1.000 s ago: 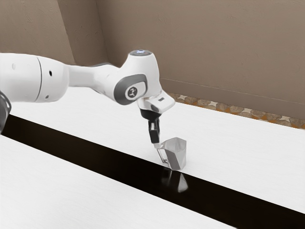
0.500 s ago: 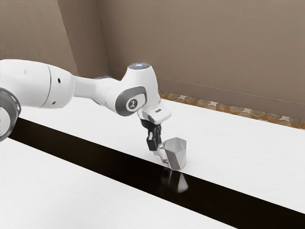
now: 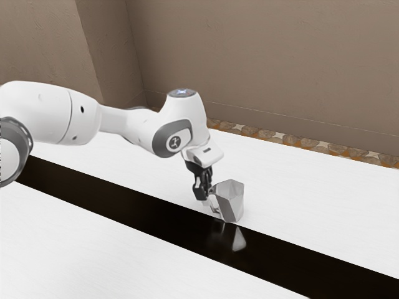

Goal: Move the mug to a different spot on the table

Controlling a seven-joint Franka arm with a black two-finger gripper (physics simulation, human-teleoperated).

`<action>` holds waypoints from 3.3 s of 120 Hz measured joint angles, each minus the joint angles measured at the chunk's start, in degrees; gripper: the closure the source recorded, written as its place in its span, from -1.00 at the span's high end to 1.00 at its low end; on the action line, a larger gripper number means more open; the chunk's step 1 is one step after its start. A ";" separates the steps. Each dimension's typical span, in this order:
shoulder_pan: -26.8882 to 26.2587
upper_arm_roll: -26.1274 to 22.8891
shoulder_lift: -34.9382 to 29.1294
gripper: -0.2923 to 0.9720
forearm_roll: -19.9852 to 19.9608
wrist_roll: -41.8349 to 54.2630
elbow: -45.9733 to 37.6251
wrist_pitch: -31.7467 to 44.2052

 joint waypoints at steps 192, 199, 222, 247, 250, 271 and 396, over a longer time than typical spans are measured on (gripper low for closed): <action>0.52 3.11 -20.80 -0.52 -19.42 -6.74 -26.65 22.08; 1.40 3.29 -24.06 -0.52 -20.11 -7.72 -29.70 23.97; 5.91 4.06 -30.99 -0.53 -22.78 -11.15 -35.43 27.47; 9.78 4.01 -36.38 -0.52 -23.70 -16.31 -41.77 28.90; 9.16 4.01 -36.67 -0.51 -23.75 -17.01 -42.23 28.99; 10.23 4.05 -38.06 -0.53 -23.83 -21.51 -44.00 29.39; 14.22 4.17 -27.18 -0.47 -23.67 -34.39 -45.19 42.26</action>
